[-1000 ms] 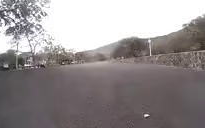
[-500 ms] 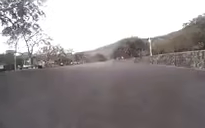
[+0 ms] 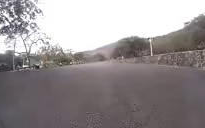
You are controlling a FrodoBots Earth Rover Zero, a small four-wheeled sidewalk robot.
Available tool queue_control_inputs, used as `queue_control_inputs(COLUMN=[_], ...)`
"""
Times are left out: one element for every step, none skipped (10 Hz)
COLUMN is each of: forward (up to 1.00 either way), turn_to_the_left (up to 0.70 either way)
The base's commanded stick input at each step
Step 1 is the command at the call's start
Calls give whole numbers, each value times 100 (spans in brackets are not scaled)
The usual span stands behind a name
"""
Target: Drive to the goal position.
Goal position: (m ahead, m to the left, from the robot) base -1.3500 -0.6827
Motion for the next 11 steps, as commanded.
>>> queue_control_inputs(forward=[70, 70, 70, 70, 70, 70, 70, 70, 70, 70, 70], turn_to_the_left=[0, 0, 0, 0, 0, 0, 0, 0, 0, 0, 0])
